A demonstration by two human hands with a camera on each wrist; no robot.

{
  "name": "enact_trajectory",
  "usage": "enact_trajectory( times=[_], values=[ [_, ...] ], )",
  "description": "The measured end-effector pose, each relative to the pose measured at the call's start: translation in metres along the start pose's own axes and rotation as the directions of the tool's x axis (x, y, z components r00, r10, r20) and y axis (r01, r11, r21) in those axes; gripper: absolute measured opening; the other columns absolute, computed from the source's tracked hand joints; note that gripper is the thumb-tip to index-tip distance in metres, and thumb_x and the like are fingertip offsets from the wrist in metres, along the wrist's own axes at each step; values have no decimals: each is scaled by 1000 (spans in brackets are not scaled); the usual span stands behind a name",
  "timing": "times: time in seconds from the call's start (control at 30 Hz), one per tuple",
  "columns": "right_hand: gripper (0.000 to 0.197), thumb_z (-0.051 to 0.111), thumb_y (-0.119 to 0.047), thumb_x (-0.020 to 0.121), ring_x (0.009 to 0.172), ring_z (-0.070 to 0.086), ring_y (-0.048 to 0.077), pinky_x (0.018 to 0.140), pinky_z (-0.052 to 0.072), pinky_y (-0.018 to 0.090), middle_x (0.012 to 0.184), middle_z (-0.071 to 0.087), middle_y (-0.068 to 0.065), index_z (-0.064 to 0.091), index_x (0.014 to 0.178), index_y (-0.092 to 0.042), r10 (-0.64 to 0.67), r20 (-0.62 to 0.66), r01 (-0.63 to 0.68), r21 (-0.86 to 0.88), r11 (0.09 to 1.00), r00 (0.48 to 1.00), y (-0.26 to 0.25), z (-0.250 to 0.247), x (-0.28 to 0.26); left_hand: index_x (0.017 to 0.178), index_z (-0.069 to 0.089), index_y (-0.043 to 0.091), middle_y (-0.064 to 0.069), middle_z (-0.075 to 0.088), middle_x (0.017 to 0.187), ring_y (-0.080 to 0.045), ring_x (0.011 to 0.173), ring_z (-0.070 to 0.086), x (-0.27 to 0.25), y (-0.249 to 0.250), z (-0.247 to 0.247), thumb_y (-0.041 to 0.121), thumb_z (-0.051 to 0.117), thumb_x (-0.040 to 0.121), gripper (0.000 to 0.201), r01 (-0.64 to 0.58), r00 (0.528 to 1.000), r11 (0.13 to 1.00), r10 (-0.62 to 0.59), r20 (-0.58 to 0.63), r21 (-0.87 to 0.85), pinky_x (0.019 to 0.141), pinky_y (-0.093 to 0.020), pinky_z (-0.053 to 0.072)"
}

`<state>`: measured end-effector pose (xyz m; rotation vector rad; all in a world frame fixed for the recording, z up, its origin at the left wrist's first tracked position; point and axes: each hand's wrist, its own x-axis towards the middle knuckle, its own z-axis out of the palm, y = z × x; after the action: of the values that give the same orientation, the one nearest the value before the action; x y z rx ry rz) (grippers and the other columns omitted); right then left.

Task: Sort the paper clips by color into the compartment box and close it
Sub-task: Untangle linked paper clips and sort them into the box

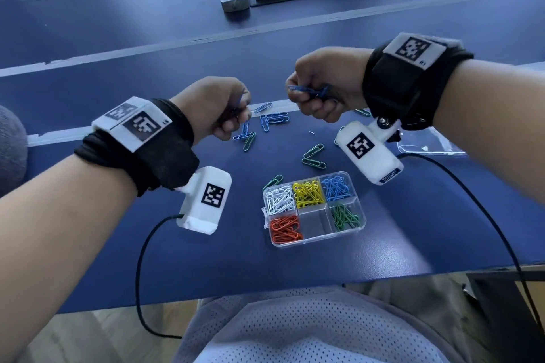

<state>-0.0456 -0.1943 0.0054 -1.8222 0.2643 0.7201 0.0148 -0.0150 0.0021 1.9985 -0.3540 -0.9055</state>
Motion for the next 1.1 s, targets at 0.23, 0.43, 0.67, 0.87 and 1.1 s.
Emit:
enact_trajectory(
  times=[0.23, 0.43, 0.67, 0.87, 1.1],
  values=[
    [35, 33, -30, 87, 40, 18, 13, 42, 8, 18, 46, 30, 0, 33, 54, -17, -137, -38, 142, 198, 970, 990, -2, 0, -10, 60, 36, 13, -4, 42, 55, -16, 40, 27, -11, -2, 5, 14, 17, 69, 21, 36, 967, 963, 34, 252, -268, 44, -22, 16],
    [17, 49, -13, 90, 40, 35, 12, 37, 27, 15, 53, 44, 3, 56, 75, -11, 30, -3, -30, -162, 986, 1000, -1, 20, -23, 66, 44, 15, -1, 41, 58, -12, 40, 28, -21, 6, 12, 13, 34, 58, 13, 43, 961, 994, -15, 275, -96, 41, -18, 18],
    [17, 52, 6, 88, 56, 52, 17, 52, 53, 21, 65, 57, 8, 63, 86, -7, 64, 67, -45, -253, 966, 996, 9, 52, -57, 94, 45, 23, 9, 56, 82, -4, 53, 41, -45, -4, 25, 7, 40, 61, 38, -205, 945, 933, 111, 307, 294, 46, -14, 35],
    [23, 60, -3, 83, 84, 67, 25, 89, 55, 41, 98, 72, 14, 72, 100, -14, 62, -10, -60, -470, 881, 998, 6, 77, -71, 86, 52, 33, 23, 58, 72, -5, 62, 50, -65, -10, 37, -4, 44, 82, 38, -358, 927, 821, 257, 273, 445, 68, -30, 50],
    [21, 63, -11, 85, 77, 69, 20, 81, 58, 38, 94, 75, 9, 72, 103, -9, -1, -159, -83, -522, 849, 987, 5, 85, -86, 86, 61, 28, 8, 67, 78, -16, 77, 63, -81, -11, 44, -2, 49, 74, 35, -345, 936, 804, 257, 241, 484, 81, -44, 53]
  ],
)
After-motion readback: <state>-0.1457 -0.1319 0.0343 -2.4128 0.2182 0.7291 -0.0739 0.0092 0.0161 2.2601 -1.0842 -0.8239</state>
